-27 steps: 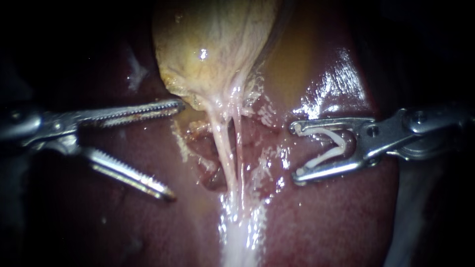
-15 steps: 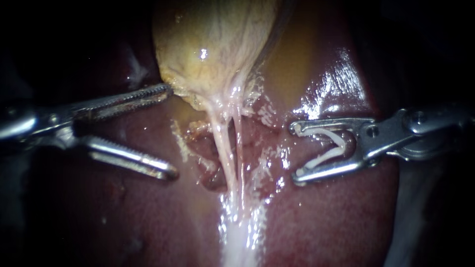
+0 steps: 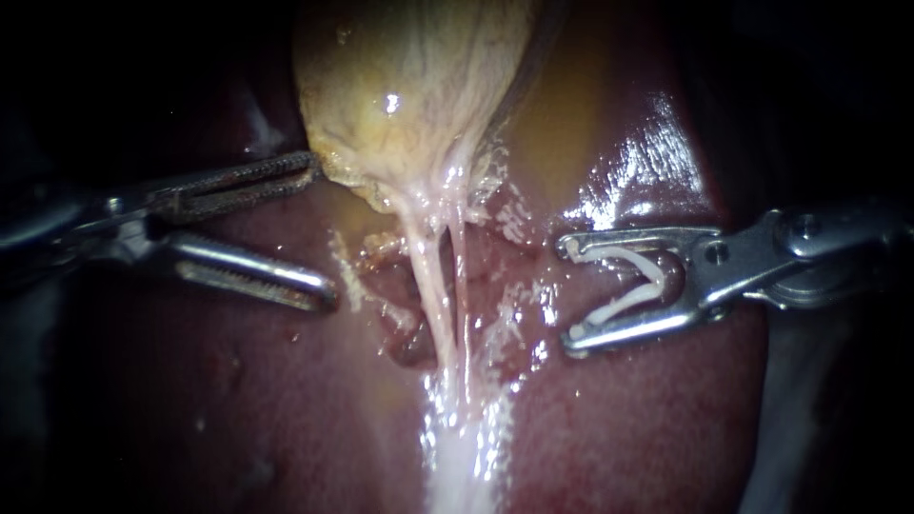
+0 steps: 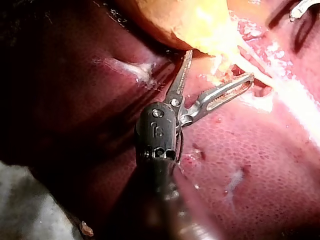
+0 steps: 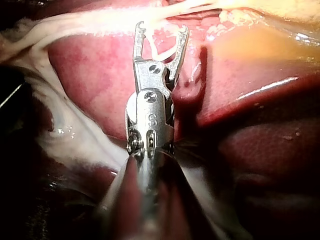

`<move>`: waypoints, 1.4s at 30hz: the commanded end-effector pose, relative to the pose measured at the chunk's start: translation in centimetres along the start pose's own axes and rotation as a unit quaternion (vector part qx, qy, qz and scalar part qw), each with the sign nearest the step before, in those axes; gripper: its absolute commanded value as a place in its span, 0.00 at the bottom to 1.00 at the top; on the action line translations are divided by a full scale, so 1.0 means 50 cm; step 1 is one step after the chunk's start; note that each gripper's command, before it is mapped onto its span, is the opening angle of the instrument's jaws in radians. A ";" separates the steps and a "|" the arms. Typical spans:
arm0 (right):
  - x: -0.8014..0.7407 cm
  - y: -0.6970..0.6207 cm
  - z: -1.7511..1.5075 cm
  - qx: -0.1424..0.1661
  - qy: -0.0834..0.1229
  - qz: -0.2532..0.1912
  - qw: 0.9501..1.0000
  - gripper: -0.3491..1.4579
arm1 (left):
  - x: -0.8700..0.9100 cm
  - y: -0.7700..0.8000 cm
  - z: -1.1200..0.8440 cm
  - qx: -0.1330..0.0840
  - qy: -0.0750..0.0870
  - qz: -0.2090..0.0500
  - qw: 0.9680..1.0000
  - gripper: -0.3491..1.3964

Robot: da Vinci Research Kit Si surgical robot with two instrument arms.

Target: Grabbing gallbladder

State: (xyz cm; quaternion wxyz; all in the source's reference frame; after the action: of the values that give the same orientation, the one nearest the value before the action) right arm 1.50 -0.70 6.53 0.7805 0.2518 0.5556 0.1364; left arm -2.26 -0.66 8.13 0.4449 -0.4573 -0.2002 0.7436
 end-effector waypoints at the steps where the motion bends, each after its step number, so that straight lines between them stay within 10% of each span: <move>1: 0.0000 0.0000 0.0000 0.000 0.000 0.000 1.000 0.47 | 0.0001 -0.0004 0.0004 0.001 0.000 -0.004 1.000 0.85; 42: 0.0001 -0.0003 -0.0002 0.000 0.000 0.000 1.000 0.47 | 0.0001 -0.0037 0.0074 0.001 -0.009 -0.072 0.997 0.33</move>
State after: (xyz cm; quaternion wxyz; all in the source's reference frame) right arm 1.49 -0.71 6.52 0.7804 0.2520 0.5558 0.1361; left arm -2.49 -0.52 8.44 0.4957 -0.4344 -0.2361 0.7140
